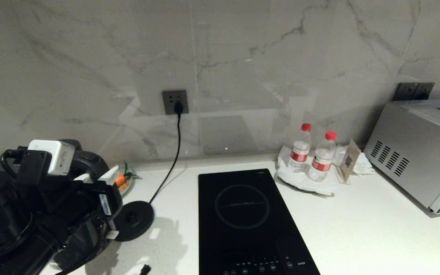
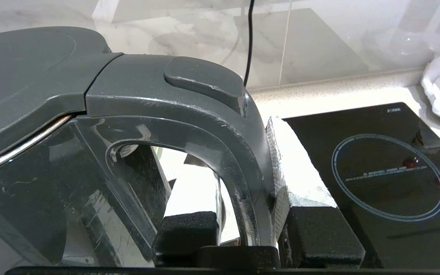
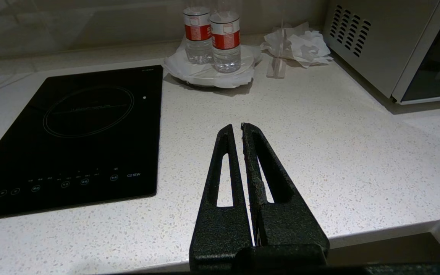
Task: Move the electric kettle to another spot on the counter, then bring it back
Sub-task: Place it by the sink
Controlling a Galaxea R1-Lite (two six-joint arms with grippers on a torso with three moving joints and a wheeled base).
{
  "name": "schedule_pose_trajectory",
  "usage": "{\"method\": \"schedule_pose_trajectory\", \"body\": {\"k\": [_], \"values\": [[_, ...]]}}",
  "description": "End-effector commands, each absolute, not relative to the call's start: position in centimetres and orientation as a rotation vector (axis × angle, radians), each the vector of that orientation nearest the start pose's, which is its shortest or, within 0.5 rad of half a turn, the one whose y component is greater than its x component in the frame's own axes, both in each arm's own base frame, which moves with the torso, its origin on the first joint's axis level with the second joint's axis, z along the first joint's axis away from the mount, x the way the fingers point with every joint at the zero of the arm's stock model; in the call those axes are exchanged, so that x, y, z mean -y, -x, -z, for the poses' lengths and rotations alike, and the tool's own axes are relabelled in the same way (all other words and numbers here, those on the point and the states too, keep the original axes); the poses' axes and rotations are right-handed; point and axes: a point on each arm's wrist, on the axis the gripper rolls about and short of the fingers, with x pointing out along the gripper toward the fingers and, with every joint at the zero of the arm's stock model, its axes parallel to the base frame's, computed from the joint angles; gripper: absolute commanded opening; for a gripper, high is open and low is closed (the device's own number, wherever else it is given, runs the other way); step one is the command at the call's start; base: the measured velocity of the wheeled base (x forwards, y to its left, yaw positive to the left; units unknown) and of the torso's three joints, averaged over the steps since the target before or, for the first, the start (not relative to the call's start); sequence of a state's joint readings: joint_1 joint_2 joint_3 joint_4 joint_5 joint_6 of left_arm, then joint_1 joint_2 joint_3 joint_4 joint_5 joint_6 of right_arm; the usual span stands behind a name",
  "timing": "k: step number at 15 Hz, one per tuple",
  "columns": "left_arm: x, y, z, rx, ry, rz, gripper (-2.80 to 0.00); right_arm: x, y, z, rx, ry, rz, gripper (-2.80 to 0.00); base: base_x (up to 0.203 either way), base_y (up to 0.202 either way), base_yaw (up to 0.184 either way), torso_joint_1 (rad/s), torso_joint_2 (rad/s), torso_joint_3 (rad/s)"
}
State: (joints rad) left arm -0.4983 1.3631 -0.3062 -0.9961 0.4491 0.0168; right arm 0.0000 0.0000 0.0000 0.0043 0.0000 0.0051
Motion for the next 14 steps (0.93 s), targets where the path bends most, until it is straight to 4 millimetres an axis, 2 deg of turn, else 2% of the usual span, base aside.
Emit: {"method": "schedule_pose_trajectory", "body": {"k": [1,3,7,14], "values": [[7.9,-16.6,-17.1,-0.051,-0.043,0.045,-2.8,0.0,2.3,-7.5,-0.005,-0.006,0.0,-2.8,0.0,0.0,0.0,0.0,0.0,0.0],[7.6,-16.1,-17.3,-0.037,-0.036,0.049,-2.8,0.0,2.3,-7.5,-0.005,-0.006,0.0,-2.8,0.0,0.0,0.0,0.0,0.0,0.0],[6.1,-13.2,-16.1,-0.048,-0.04,0.056,-2.8,0.0,2.3,-7.5,-0.005,-0.005,0.0,-2.8,0.0,0.0,0.0,0.0,0.0,0.0],[4.3,-10.0,-15.7,-0.046,-0.016,0.056,-2.8,0.0,2.3,-7.5,-0.005,-0.006,0.0,-2.8,0.0,0.0,0.0,0.0,0.0,0.0]]}}
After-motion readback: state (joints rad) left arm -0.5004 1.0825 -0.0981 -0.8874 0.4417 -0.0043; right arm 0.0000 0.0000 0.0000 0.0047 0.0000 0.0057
